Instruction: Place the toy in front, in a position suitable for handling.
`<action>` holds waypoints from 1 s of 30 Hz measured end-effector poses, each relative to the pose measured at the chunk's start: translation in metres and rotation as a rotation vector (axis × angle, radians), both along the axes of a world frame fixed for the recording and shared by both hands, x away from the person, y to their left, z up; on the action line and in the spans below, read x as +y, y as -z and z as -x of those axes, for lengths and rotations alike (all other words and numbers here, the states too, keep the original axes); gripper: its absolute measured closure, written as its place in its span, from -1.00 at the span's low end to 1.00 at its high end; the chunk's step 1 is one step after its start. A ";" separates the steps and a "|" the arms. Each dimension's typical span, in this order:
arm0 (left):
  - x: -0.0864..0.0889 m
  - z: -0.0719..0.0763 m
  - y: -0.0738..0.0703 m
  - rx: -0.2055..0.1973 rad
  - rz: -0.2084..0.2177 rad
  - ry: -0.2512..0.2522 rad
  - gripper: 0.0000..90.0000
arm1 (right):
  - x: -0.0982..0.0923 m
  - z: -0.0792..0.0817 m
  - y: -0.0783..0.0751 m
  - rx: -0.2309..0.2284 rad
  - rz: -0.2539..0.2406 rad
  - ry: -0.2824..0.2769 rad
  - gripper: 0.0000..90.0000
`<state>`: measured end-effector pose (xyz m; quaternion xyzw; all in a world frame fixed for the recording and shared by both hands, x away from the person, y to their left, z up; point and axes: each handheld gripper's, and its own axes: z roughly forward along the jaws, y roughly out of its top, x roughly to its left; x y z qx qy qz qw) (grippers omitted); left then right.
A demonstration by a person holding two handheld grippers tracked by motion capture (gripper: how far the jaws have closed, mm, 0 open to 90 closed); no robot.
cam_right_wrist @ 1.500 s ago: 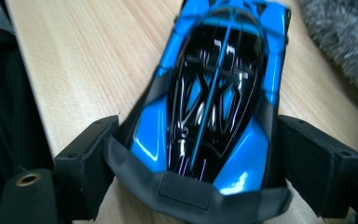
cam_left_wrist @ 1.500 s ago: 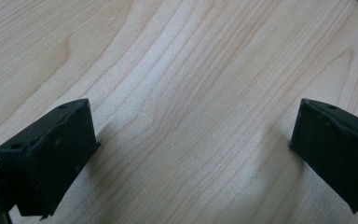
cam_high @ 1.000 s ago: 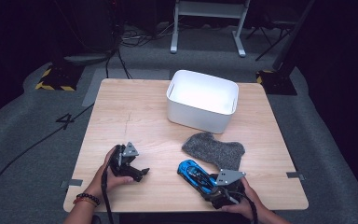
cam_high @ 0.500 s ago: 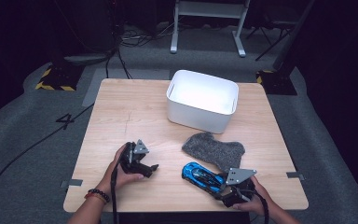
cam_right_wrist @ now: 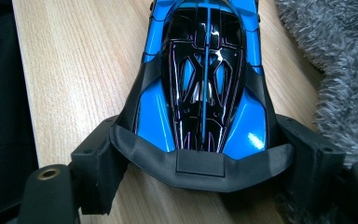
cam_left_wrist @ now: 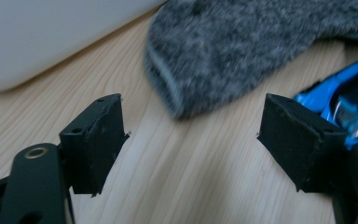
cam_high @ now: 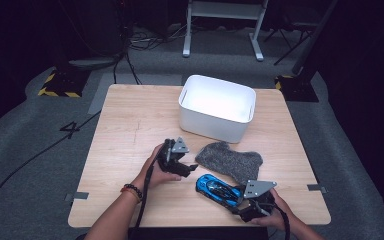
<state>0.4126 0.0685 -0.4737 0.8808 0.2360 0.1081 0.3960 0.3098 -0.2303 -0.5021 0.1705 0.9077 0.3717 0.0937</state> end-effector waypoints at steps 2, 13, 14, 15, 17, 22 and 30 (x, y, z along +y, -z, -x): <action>-0.014 -0.004 0.000 -0.023 -0.020 0.008 -0.44 | 0.000 0.000 0.000 0.001 -0.002 0.000 -0.46; -0.059 -0.026 0.010 0.018 -0.040 0.064 -0.53 | -0.001 -0.001 0.001 0.003 -0.009 -0.005 -0.46; -0.062 -0.027 0.012 0.017 -0.055 0.069 -0.53 | -0.001 -0.001 0.001 0.002 -0.009 -0.006 -0.46; -0.064 -0.028 0.014 0.016 -0.071 0.066 -0.52 | -0.001 -0.001 0.001 0.002 -0.009 -0.006 -0.46; -0.068 -0.030 0.017 0.010 -0.116 0.050 -0.40 | -0.001 -0.001 0.001 0.003 -0.009 -0.008 -0.46; -0.066 -0.030 0.019 -0.019 -0.147 0.082 0.40 | -0.001 -0.001 0.001 0.003 -0.008 -0.006 -0.46; -0.050 -0.031 0.018 -0.041 -0.186 0.052 0.73 | -0.001 -0.001 0.000 0.002 -0.004 -0.006 -0.46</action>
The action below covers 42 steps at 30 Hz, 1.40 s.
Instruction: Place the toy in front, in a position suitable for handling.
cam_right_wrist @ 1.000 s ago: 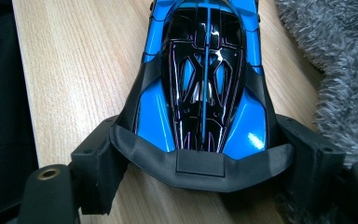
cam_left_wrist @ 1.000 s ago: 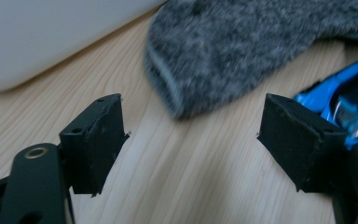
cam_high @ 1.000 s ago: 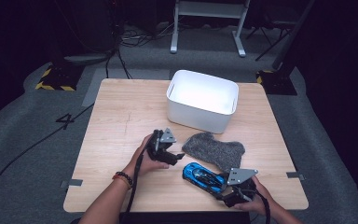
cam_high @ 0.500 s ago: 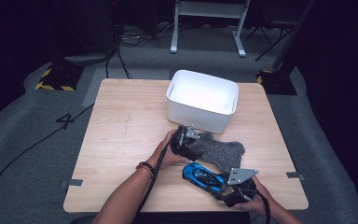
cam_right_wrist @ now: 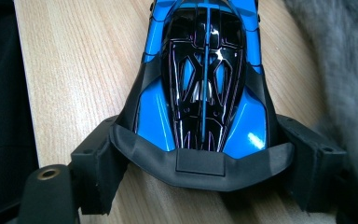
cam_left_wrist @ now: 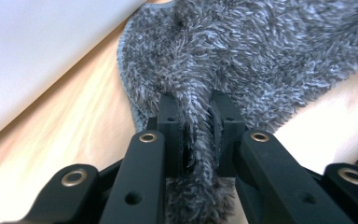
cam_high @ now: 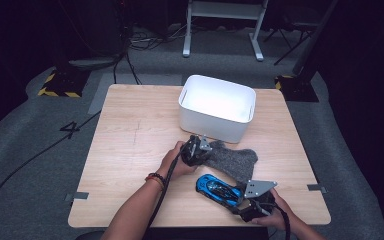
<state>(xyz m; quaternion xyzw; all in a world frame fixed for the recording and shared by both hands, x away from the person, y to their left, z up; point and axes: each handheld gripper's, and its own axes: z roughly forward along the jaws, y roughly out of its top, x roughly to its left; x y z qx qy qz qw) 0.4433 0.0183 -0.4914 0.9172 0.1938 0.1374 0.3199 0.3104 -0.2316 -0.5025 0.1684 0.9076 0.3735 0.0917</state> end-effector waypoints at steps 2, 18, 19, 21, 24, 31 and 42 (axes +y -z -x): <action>0.011 -0.001 -0.001 -0.002 -0.009 -0.026 0.75 | 0.000 0.000 0.000 -0.001 0.002 0.001 -0.46; 0.122 0.019 -0.009 0.031 -0.063 -0.221 0.80 | 0.000 -0.002 -0.003 0.006 0.033 0.034 -0.46; 0.132 0.024 -0.010 0.027 -0.071 -0.235 0.80 | -0.001 -0.002 -0.004 0.008 0.036 0.042 -0.46; 0.136 0.025 -0.010 0.025 -0.065 -0.243 0.79 | -0.002 -0.004 -0.004 0.005 0.043 0.052 -0.45; 0.151 0.029 -0.009 0.043 -0.054 -0.268 0.79 | -0.006 -0.007 -0.005 0.006 0.047 0.069 -0.45; 0.166 0.044 -0.008 0.076 -0.005 -0.272 0.78 | -0.020 -0.016 -0.006 -0.002 0.057 0.123 -0.46; 0.159 0.067 -0.005 0.122 0.035 -0.219 0.74 | -0.041 -0.032 -0.007 0.006 0.060 0.194 -0.45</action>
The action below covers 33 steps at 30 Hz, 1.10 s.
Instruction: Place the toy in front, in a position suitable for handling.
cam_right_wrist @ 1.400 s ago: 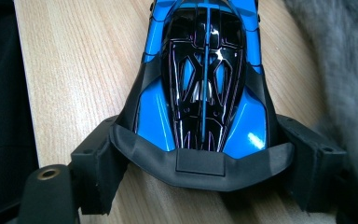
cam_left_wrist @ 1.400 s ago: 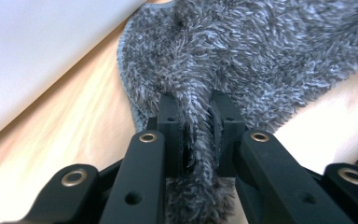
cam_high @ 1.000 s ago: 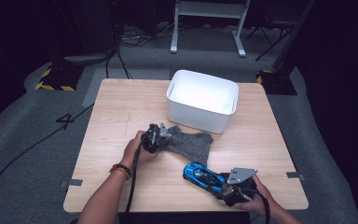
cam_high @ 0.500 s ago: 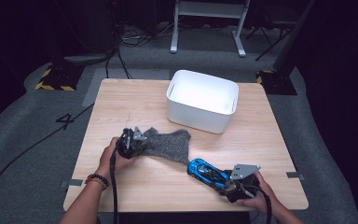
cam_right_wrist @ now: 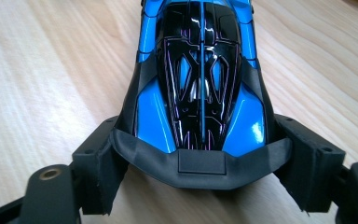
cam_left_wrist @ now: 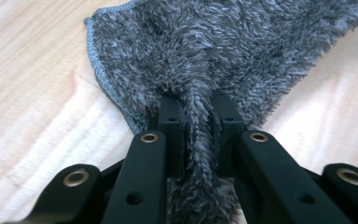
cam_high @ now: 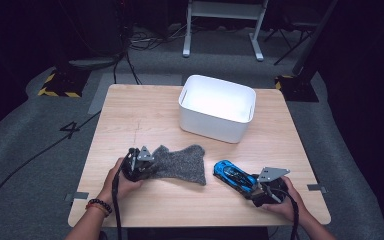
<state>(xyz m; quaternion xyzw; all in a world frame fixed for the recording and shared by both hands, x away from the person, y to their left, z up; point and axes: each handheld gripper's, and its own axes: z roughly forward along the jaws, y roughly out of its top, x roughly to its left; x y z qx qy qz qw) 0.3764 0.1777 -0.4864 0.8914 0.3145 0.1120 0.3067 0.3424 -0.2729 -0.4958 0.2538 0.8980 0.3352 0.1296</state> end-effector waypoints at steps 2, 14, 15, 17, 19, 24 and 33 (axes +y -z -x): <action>-0.001 0.006 0.001 0.007 0.007 0.004 0.73 | -0.004 -0.003 0.000 0.000 0.003 0.014 -0.45; -0.001 0.026 0.002 0.034 0.037 0.039 0.65 | -0.037 -0.019 0.001 0.013 -0.020 0.109 -0.46; -0.002 0.029 0.002 0.032 0.038 0.040 0.61 | -0.036 -0.019 0.000 0.011 -0.014 0.107 -0.46; -0.002 0.030 0.002 0.031 0.039 0.032 0.41 | -0.036 -0.020 0.000 0.010 -0.014 0.104 -0.46; -0.004 0.030 0.003 0.018 0.036 0.008 0.13 | -0.038 -0.020 0.001 0.009 -0.023 0.097 -0.46; -0.008 0.030 0.002 0.012 0.061 0.006 -0.45 | -0.040 -0.020 0.002 0.006 -0.035 0.084 -0.46; -0.019 0.028 -0.007 -0.031 0.101 0.034 -0.65 | -0.043 -0.013 -0.003 -0.003 -0.031 0.081 -0.47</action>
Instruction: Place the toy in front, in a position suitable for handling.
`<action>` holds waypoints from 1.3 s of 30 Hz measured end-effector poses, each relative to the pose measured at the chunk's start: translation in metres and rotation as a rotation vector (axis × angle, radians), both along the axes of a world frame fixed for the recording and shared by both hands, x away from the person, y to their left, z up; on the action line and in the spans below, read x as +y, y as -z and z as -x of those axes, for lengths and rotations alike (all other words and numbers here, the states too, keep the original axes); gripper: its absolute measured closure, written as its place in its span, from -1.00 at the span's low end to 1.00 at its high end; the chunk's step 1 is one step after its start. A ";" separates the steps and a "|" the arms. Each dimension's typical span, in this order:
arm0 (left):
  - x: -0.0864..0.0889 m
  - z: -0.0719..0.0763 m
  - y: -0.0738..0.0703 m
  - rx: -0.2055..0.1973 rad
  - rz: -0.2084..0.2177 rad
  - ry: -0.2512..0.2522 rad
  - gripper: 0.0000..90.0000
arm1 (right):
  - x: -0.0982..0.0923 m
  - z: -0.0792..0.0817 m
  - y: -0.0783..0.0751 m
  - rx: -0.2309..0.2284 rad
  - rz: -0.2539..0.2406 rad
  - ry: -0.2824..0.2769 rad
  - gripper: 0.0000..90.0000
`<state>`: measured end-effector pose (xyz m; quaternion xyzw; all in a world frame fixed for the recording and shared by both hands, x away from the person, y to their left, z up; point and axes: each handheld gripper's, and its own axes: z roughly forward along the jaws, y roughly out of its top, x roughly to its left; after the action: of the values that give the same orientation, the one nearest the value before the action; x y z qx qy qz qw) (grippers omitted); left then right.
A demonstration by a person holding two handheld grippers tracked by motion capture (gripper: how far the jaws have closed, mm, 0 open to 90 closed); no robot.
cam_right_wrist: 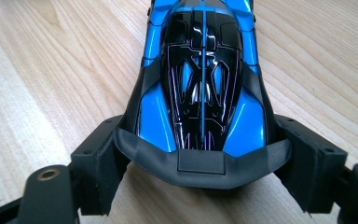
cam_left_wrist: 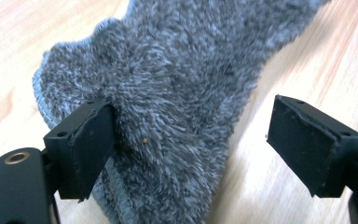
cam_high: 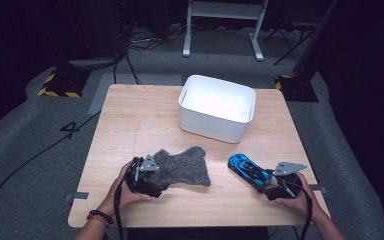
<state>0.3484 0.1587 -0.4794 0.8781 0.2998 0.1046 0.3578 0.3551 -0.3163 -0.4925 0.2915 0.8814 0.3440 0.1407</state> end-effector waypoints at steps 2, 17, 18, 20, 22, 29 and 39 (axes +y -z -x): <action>0.000 -0.001 -0.002 -0.002 0.014 -0.004 -0.65 | 0.000 0.000 -0.001 -0.001 0.002 0.000 -0.47; -0.020 -0.010 0.000 -0.009 -0.013 0.036 -0.65 | 0.002 -0.002 -0.003 0.016 -0.050 -0.001 -0.60; -0.021 -0.011 0.001 -0.008 -0.013 0.042 -0.65 | 0.001 -0.003 -0.003 0.016 -0.055 -0.001 -0.59; -0.024 -0.012 0.002 0.000 -0.015 0.059 -0.65 | 0.001 -0.004 -0.005 0.012 -0.070 0.000 -0.59; -0.025 -0.013 0.004 0.000 -0.020 0.063 -0.65 | 0.002 -0.004 -0.007 0.004 -0.075 -0.001 -0.57; -0.033 -0.014 0.013 -0.011 -0.066 0.072 -0.55 | 0.003 -0.002 -0.015 -0.038 -0.083 0.005 -0.50; -0.031 -0.016 0.018 0.004 -0.074 0.061 -0.44 | -0.003 -0.007 -0.025 -0.078 -0.102 0.071 -0.40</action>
<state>0.3640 0.1280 -0.4979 0.8997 0.2695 0.1030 0.3276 0.3622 -0.3193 -0.4677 0.3159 0.8456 0.3945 0.1721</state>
